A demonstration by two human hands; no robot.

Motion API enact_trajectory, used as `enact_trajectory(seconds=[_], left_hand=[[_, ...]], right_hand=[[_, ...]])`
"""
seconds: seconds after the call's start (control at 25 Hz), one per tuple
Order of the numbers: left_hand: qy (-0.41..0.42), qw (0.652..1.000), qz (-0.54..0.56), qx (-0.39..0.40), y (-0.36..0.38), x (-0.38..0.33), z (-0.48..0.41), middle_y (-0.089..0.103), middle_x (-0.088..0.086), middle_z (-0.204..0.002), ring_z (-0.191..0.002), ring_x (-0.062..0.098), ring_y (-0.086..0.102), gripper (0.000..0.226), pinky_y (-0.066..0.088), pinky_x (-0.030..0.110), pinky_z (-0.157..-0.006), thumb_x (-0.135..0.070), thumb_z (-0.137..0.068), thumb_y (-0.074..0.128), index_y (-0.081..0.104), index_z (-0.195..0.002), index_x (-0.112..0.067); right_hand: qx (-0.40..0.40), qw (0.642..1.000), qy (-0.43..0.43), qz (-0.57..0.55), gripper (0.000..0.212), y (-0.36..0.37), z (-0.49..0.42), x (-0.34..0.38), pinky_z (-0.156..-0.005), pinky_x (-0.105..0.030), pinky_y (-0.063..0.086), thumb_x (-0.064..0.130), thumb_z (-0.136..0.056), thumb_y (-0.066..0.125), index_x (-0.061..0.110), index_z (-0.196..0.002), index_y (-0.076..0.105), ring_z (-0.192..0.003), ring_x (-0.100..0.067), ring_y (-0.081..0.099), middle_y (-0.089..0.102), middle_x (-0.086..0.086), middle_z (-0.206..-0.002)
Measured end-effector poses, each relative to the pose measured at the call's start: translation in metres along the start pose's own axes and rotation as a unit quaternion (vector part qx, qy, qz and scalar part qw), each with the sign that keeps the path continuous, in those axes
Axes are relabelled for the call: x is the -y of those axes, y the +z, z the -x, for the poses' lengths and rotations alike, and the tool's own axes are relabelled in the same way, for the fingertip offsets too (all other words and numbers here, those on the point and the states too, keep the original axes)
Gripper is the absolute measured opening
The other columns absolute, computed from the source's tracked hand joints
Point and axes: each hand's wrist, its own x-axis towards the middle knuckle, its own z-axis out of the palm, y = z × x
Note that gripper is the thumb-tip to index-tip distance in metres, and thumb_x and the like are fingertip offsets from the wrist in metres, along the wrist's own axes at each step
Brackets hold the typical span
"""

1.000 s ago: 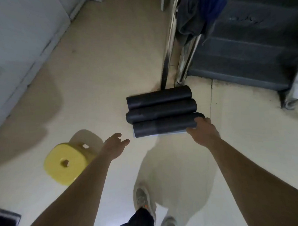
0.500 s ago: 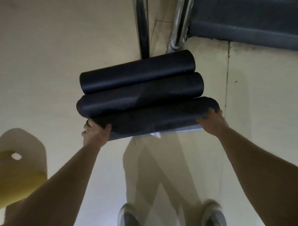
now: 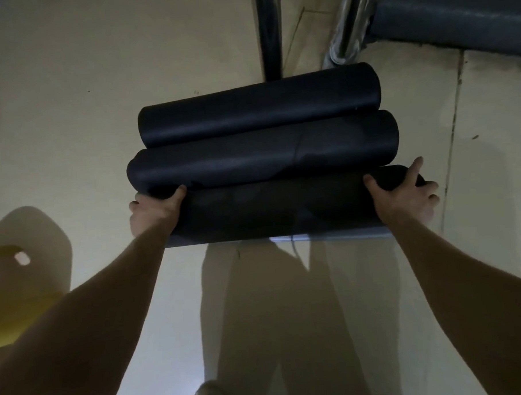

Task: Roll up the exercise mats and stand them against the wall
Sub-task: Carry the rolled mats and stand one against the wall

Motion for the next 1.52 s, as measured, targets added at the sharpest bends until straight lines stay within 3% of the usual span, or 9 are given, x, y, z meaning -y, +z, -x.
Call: enact_trajectory(seconds=[0.36,0.52,0.72,0.84,1.04,1.24,1.32,1.4,1.52], left_hand=[[0.099,0.980,-0.170,0.028,0.008,0.007,-0.008,0.027,0.022,-0.153,-0.137,0.048,0.032,0.115,0.025,0.059,-0.114,-0.095,-0.061,0.056,0.029,-0.151,-0.029],[0.386,0.894,-0.223,0.041,-0.008,-0.036,0.020,0.046,0.009,-0.141,-0.125,0.033,0.047,0.071,0.041,0.048,-0.106,-0.075,-0.078,0.064,0.053,-0.132,-0.029],[0.483,0.809,-0.293,0.160,0.050,-0.078,0.079,0.037,0.002,-0.159,-0.140,0.030,0.041,0.111,0.036,0.046,-0.113,-0.083,-0.065,0.069,0.027,-0.155,-0.034],[0.464,0.822,-0.291,0.157,0.052,-0.079,0.068,0.042,0.001,-0.155,-0.135,0.030,0.045,0.114,0.041,0.046,-0.109,-0.086,-0.058,0.070,0.028,-0.152,-0.037],[0.452,0.828,-0.281,0.175,0.057,-0.081,0.063,0.043,0.000,-0.153,-0.134,0.029,0.045,0.114,0.043,0.047,-0.108,-0.086,-0.053,0.072,0.029,-0.149,-0.041],[0.446,0.834,-0.274,0.177,0.057,-0.081,0.062,0.044,-0.001,-0.150,-0.133,0.029,0.045,0.114,0.043,0.046,-0.107,-0.088,-0.052,0.071,0.030,-0.148,-0.042],[0.441,0.830,-0.287,0.183,0.053,-0.083,0.067,0.045,0.000,-0.150,-0.133,0.029,0.046,0.114,0.043,0.045,-0.107,-0.089,-0.053,0.069,0.030,-0.148,-0.041],[0.433,0.824,-0.301,0.208,0.052,-0.082,0.077,0.047,0.002,-0.151,-0.133,0.028,0.048,0.117,0.042,0.044,-0.107,-0.093,-0.052,0.065,0.030,-0.151,-0.040],[0.388,0.794,-0.314,0.346,0.070,-0.072,0.105,0.045,0.003,-0.156,-0.136,0.029,0.048,0.122,0.040,0.041,-0.110,-0.094,-0.053,0.063,0.026,-0.156,-0.039]], right_hand=[[0.029,0.995,-0.090,0.028,0.136,0.012,-0.001,-0.018,-0.110,-0.061,0.041,0.091,-0.058,0.070,0.038,-0.160,-0.003,-0.136,-0.049,0.034,0.025,-0.024,-0.153],[-0.008,0.998,0.031,-0.062,0.148,0.017,0.022,-0.014,-0.114,-0.064,0.036,0.089,-0.056,0.073,0.024,-0.163,-0.007,-0.145,-0.049,0.031,0.019,-0.022,-0.163],[0.134,0.895,0.204,-0.375,0.128,0.068,0.095,0.022,-0.116,-0.049,0.041,0.075,-0.069,0.080,0.001,-0.155,0.022,-0.137,-0.036,0.050,0.046,-0.016,-0.154],[0.150,0.880,0.202,-0.404,0.131,0.096,0.118,0.040,-0.115,-0.043,0.042,0.091,-0.047,0.075,0.009,-0.146,0.048,-0.132,-0.030,0.056,0.057,-0.008,-0.146],[0.161,0.814,0.282,-0.481,0.157,0.134,0.109,0.035,-0.107,-0.049,0.051,0.093,-0.014,0.081,0.016,-0.146,0.045,-0.120,-0.027,0.062,0.062,-0.002,-0.134],[0.202,0.725,0.253,-0.608,0.099,0.117,0.118,0.046,-0.101,-0.043,0.057,0.058,-0.053,0.098,0.018,-0.133,0.057,-0.115,-0.023,0.069,0.068,-0.003,-0.135],[0.205,0.716,0.280,-0.605,0.113,0.117,0.121,0.049,-0.097,-0.048,0.058,0.068,-0.041,0.097,0.021,-0.131,0.049,-0.110,-0.027,0.069,0.067,-0.005,-0.130],[0.185,0.742,0.330,-0.554,0.146,0.110,0.131,0.052,-0.100,-0.055,0.056,0.084,-0.023,0.089,0.019,-0.143,0.036,-0.115,-0.034,0.066,0.060,-0.009,-0.137],[0.134,0.854,0.325,-0.382,0.146,0.086,0.160,0.034,-0.112,-0.060,0.042,0.080,-0.048,0.084,0.023,-0.161,0.012,-0.135,-0.044,0.047,0.036,-0.018,-0.155]])
